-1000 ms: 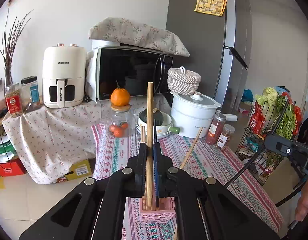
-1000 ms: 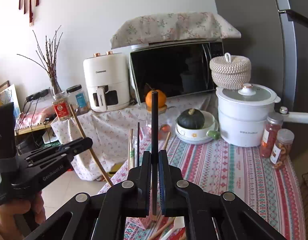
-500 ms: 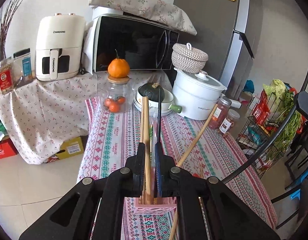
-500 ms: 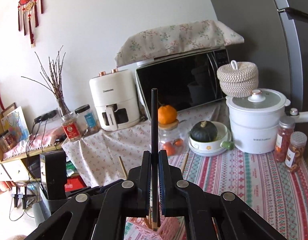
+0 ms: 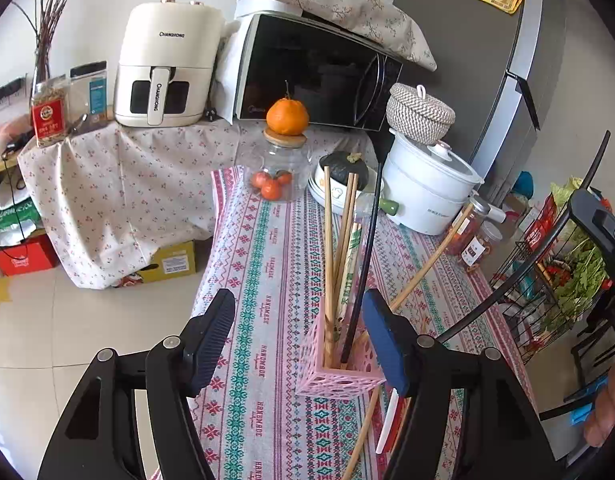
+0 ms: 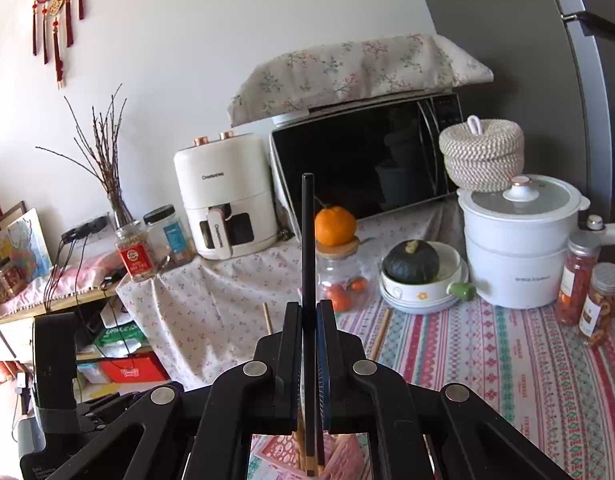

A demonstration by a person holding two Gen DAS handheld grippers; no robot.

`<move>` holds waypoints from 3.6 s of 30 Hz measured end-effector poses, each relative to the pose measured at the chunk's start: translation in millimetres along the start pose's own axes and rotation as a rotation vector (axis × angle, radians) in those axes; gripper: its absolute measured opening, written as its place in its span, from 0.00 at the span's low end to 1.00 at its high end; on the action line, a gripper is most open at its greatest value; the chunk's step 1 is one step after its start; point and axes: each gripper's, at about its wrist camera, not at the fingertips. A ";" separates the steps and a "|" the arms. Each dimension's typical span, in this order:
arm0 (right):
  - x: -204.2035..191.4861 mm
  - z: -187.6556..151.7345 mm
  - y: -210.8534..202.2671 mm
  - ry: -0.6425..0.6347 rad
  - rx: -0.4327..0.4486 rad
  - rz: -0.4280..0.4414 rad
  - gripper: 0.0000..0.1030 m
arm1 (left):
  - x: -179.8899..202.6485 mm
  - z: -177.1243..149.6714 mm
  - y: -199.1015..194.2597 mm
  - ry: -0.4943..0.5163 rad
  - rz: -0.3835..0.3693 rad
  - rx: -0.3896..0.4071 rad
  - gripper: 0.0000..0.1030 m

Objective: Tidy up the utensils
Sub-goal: 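Lower the black chopstick into the basket and open the right tool, then grasp a wooden chopstick with the right tool while the left grasps the white spoon, then lift the white spoon and wooden chopstick and carry them over the basket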

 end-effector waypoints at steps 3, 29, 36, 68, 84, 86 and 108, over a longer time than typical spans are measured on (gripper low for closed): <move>0.4 2.0 0.3 0.014 0.011 -0.002 0.05 | -0.6 -5.7 -0.8 0.021 0.015 -0.019 0.67; 4.9 -27.0 46.4 0.008 -0.163 -0.010 0.32 | -7.7 -19.3 13.2 -0.026 0.004 -0.135 0.82; 50.1 -33.0 53.0 0.102 -0.264 -0.104 0.59 | -13.7 -28.5 25.8 -0.097 -0.044 -0.223 0.84; 113.7 -151.8 170.9 -0.062 -0.709 -0.340 0.52 | 10.4 -76.0 78.0 -0.055 -0.025 -0.469 0.84; 165.2 -151.6 129.6 -0.028 -0.820 -0.324 0.06 | 82.2 -96.8 83.2 0.219 -0.120 -0.487 0.75; 176.0 -147.4 116.1 -0.017 -0.806 -0.327 0.06 | 92.7 -100.9 94.1 0.241 -0.141 -0.497 0.53; 205.7 -149.1 59.4 0.000 -0.840 -0.209 0.06 | 128.5 -146.1 149.6 0.284 -0.136 -0.627 0.11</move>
Point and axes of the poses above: each gripper's, at about its wrist camera, not at the fingertips, and y roughly the way its jaws point, x to its right, z to its top, and after that the axes turned 15 degrees about -z, right-handed
